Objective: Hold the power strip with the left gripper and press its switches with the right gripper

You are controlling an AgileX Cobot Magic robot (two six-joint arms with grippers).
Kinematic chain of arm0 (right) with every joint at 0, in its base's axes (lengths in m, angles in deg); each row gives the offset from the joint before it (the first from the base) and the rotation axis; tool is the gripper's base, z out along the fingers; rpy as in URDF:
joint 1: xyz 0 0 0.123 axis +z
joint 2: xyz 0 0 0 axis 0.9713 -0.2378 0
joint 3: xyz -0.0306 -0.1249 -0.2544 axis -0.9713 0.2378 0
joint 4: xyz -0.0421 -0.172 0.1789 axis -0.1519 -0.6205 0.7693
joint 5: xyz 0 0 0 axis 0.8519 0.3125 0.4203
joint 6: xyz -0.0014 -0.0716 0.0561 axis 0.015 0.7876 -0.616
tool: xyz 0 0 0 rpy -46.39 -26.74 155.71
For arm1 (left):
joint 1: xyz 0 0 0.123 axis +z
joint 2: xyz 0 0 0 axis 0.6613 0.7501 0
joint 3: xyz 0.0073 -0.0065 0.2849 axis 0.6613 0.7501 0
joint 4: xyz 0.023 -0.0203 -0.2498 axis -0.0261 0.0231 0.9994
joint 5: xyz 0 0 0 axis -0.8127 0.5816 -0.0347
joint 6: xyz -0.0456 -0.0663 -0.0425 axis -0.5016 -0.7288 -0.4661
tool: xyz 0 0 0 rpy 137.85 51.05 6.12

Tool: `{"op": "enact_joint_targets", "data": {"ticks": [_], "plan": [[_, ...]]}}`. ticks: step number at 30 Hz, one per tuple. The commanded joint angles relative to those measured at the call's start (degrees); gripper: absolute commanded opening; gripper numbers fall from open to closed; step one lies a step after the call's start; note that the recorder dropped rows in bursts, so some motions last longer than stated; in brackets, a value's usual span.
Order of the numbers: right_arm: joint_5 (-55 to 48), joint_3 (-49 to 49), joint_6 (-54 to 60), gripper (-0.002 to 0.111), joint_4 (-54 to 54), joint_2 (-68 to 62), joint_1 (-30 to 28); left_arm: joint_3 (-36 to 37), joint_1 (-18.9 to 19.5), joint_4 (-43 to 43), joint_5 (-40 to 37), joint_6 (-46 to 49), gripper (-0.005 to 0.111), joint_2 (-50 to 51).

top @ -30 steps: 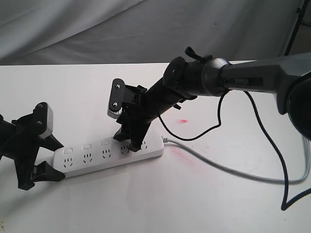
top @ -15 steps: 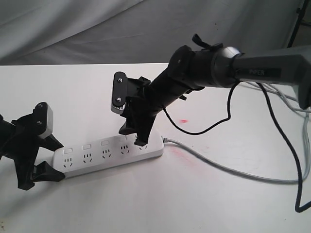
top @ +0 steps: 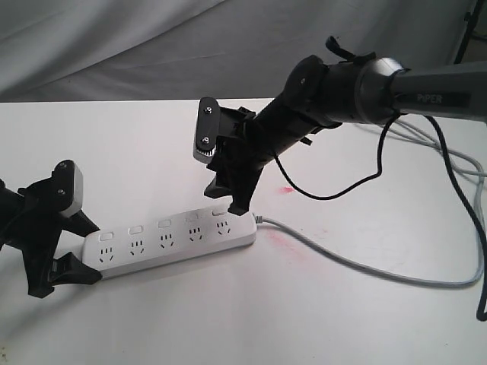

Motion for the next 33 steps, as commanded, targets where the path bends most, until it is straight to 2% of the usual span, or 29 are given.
{"op": "enact_joint_targets", "data": {"ticks": [1,33], "plan": [[2.09,1.81,1.45,0.047,0.61,-0.37,-0.39,-0.06,0.01,-0.23,-0.29,0.2,0.067,-0.02],[0.77,2.42,3.12,0.047,-1.07,-6.62,-0.39,-0.06,0.01,-0.23,-0.29,0.2,0.067,-0.02]]}}
